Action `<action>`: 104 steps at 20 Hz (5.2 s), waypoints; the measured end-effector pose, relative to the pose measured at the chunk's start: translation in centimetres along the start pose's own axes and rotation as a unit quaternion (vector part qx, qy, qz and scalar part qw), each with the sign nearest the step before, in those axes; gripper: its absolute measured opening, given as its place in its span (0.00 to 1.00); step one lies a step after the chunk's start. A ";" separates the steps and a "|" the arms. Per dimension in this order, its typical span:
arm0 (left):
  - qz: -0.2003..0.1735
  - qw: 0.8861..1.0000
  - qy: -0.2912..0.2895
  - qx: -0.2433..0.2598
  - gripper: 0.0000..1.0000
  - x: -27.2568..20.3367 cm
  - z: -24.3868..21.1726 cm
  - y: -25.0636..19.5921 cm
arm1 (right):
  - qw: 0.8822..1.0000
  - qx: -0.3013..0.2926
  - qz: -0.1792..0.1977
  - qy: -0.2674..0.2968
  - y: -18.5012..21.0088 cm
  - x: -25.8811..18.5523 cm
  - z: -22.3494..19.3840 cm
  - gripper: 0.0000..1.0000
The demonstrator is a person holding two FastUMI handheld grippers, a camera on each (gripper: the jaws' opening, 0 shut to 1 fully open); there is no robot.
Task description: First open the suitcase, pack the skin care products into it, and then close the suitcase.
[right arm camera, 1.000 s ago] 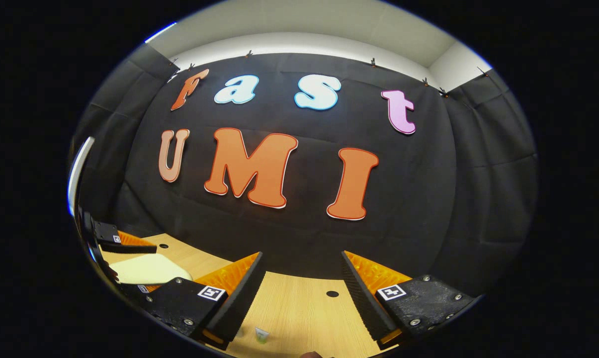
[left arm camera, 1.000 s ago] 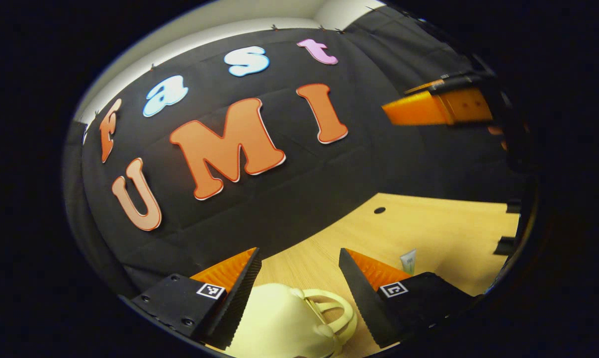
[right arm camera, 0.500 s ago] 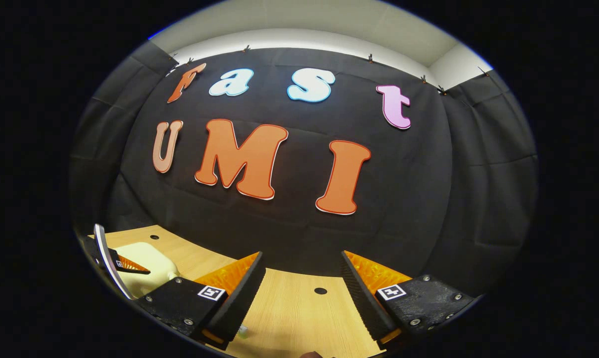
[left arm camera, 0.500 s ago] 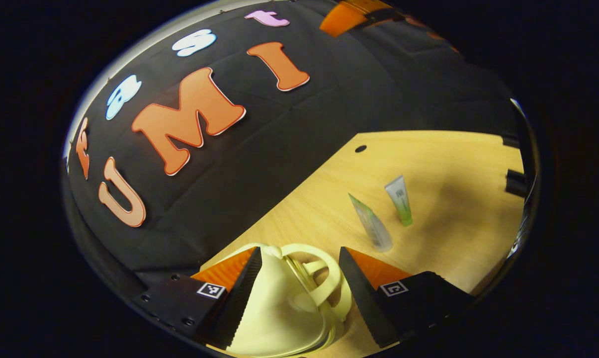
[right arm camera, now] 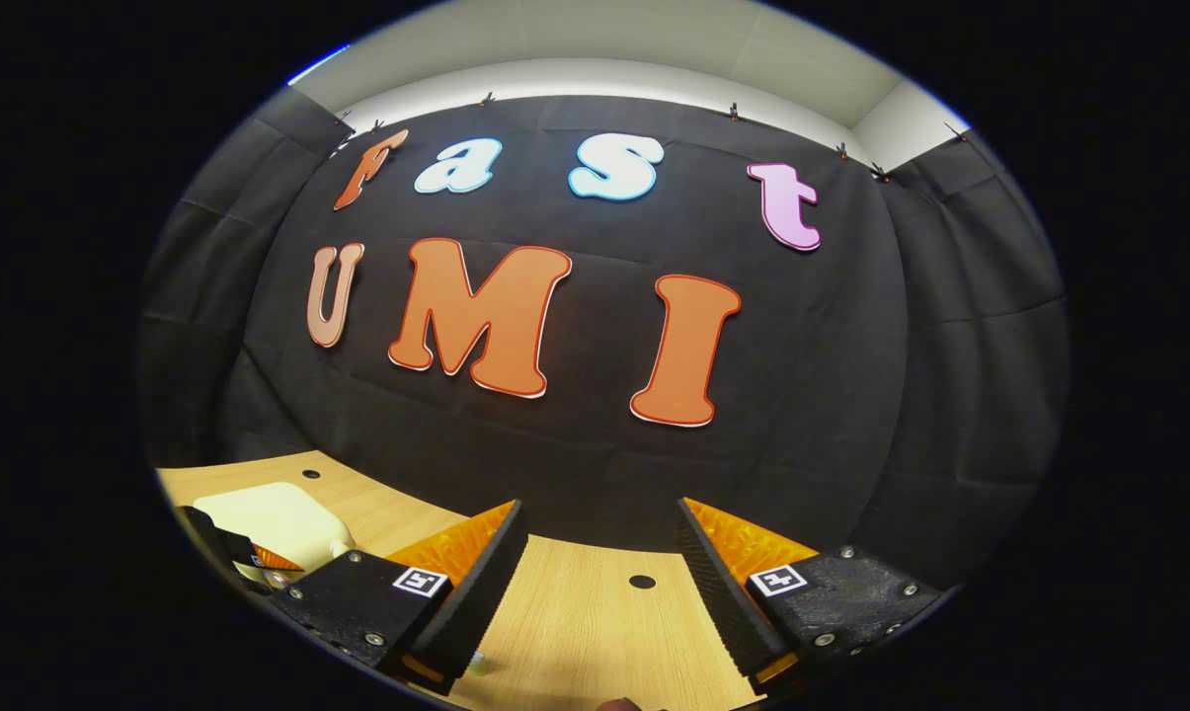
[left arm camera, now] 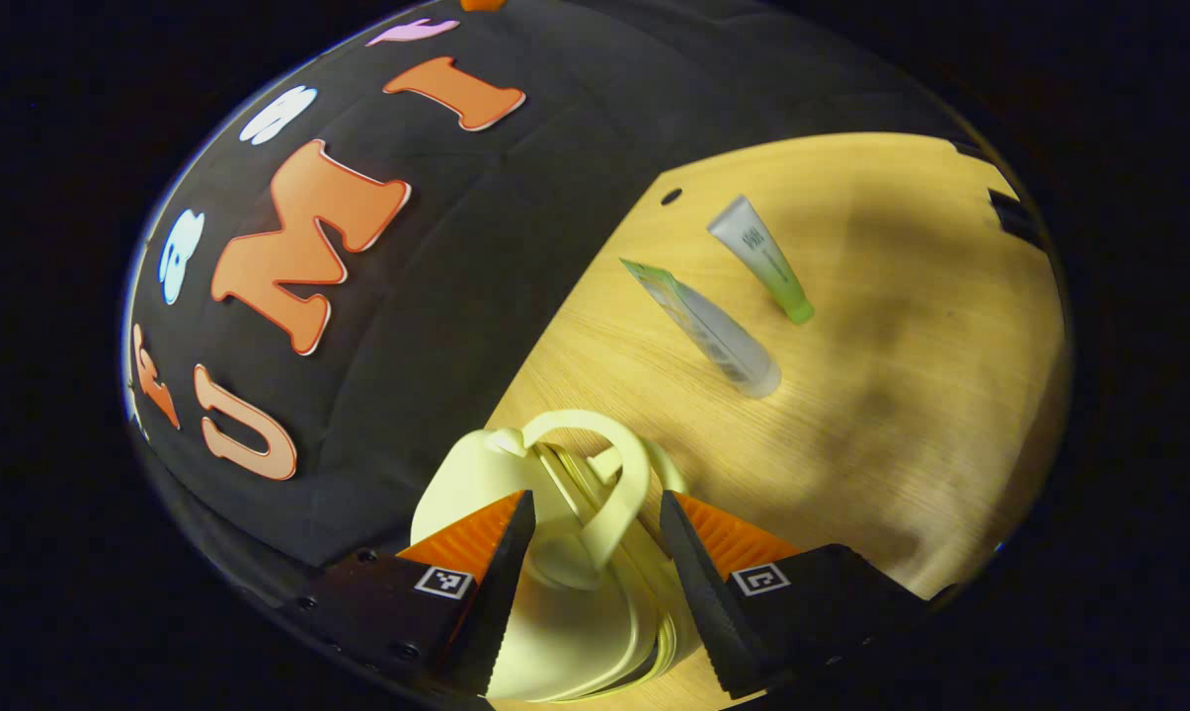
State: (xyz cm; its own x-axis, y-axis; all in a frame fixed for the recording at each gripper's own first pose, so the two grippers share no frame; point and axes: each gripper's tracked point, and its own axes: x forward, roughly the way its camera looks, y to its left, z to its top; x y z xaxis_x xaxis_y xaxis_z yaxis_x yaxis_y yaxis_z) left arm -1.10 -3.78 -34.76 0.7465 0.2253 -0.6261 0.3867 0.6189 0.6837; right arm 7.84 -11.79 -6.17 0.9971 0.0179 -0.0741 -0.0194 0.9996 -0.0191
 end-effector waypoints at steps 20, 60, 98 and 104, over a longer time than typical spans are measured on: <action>0.084 0.986 -0.013 -0.145 0.05 0.4 2.2 5.2 | 0.999 0.016 0.048 0.005 0.5 1.2 -1.4 0.95; 0.209 0.851 0.145 -0.459 0.16 -4.4 -6.5 6.6 | 0.999 -0.039 0.001 0.027 17.8 1.5 3.1 0.95; 0.087 0.877 -0.214 -0.421 1.00 -10.8 41.5 -4.6 | 0.999 -0.011 0.025 0.022 13.0 0.4 0.1 0.95; 0.070 0.887 -0.206 -0.408 0.98 -11.2 44.6 -8.9 | 0.999 -0.012 0.033 0.019 10.5 -0.3 -1.2 0.95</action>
State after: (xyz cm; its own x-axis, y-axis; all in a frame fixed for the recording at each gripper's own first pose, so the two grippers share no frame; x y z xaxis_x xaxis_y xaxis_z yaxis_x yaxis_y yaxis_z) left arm 11.28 -45.39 -17.10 0.9556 0.1540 -0.2513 -0.1215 0.9826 0.1402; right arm 7.30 -1.37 -7.60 0.9901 0.0835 -0.1129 -0.0881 0.9954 -0.0368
